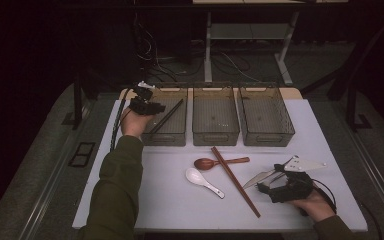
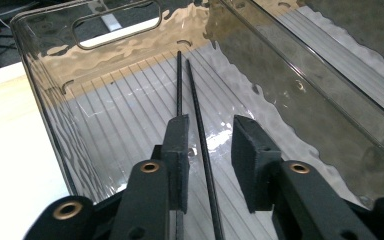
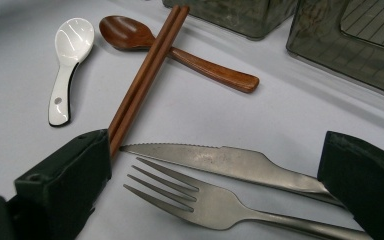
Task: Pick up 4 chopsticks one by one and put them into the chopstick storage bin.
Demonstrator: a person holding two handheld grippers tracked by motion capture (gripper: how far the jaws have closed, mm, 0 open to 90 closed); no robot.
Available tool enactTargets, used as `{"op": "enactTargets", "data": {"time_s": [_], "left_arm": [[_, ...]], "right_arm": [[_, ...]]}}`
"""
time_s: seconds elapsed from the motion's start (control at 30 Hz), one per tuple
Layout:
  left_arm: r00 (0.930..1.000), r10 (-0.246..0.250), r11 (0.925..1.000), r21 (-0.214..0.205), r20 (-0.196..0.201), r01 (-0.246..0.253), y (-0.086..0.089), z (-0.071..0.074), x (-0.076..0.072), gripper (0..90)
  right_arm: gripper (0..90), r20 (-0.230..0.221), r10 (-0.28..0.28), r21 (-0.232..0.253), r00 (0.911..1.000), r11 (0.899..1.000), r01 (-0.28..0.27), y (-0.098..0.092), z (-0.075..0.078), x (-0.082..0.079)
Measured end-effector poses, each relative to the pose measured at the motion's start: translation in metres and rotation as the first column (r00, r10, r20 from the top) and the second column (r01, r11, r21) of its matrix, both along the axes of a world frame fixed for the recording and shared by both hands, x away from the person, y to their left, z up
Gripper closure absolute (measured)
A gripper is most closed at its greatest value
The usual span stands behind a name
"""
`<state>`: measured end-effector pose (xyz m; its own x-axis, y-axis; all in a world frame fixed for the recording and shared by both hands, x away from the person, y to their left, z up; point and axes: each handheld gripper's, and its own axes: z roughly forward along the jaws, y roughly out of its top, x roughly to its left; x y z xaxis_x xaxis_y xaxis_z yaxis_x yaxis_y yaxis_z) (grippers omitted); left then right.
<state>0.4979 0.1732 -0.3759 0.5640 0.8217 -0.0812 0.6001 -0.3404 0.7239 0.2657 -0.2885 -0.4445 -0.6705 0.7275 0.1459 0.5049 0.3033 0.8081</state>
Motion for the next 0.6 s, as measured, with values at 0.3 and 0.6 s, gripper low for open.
{"op": "enactTargets", "data": {"time_s": [0.3,0.6], "left_arm": [[0.9983,-0.053,0.9971,-0.054,0.026,0.054,-0.004,0.006,-0.004,53.3],[0.9913,-0.106,0.9913,-0.07,0.078,0.112,-0.008,0.018,-0.017,45.3]], "right_arm": [[0.5,-0.001,0.0,-0.004,1.0,1.0,0.0,0.0,0.0,0.0],[0.5,0.0,0.0,-0.006,1.0,1.0,0.0,0.001,-0.001,0.0]]}}
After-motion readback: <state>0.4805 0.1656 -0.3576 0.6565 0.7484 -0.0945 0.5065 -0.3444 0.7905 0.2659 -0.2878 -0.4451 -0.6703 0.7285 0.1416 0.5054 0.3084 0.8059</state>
